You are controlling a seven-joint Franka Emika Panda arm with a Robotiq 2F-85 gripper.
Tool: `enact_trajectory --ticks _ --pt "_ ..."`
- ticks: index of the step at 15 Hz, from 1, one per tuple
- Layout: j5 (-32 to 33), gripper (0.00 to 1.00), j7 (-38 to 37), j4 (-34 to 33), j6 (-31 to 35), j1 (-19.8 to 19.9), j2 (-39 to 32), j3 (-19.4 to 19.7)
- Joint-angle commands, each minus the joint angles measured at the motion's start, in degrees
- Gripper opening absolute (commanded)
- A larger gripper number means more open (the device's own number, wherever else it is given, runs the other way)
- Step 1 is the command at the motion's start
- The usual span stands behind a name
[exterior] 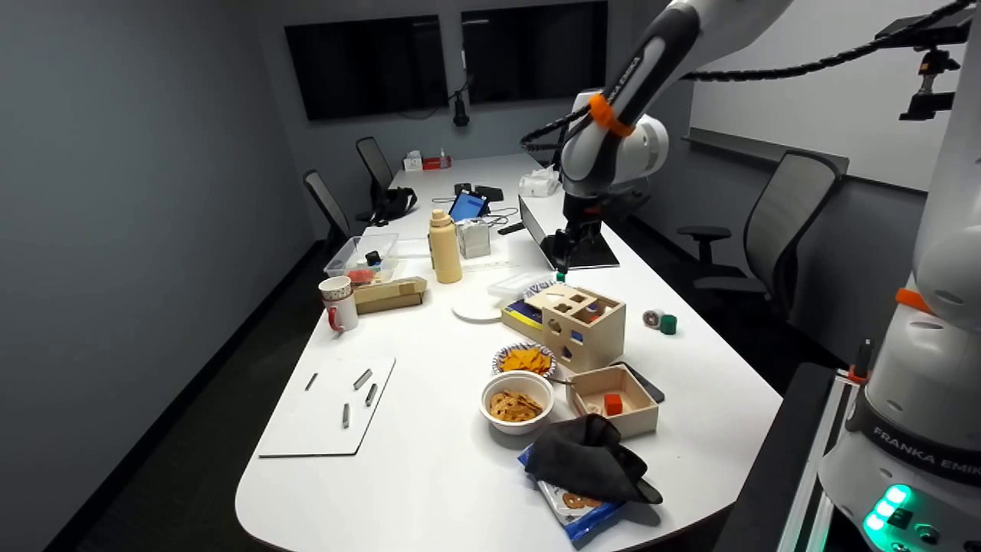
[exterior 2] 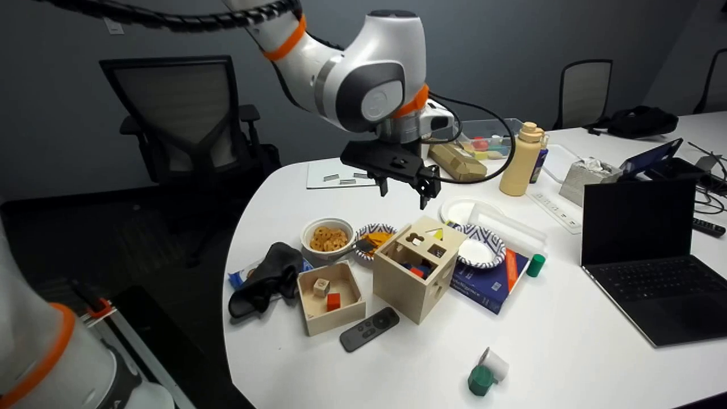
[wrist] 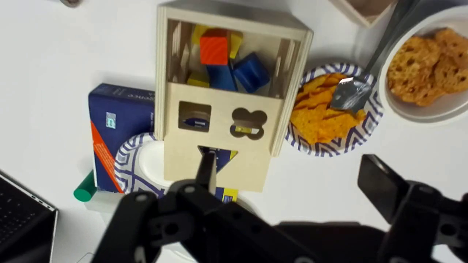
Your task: Close the lid of the shape sorter
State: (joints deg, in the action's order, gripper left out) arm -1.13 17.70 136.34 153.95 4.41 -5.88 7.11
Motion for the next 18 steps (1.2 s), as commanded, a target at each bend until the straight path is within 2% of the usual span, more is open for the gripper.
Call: enact_trajectory --ticks 1,7,13,18 --pt "-8.8 1.0 5.71 -7.79 6.65 2.72 -10.24 -4.15" --pt "-7.68 1.0 4.33 -15.01 12.83 8.16 -19.82 -9.54" --pt "-6.28 1.0 3.29 -20.1 14.39 11.34 -25.58 -11.15" --pt "-5.69 1.0 2.45 -24.33 13.92 12.21 -29.24 -11.18"
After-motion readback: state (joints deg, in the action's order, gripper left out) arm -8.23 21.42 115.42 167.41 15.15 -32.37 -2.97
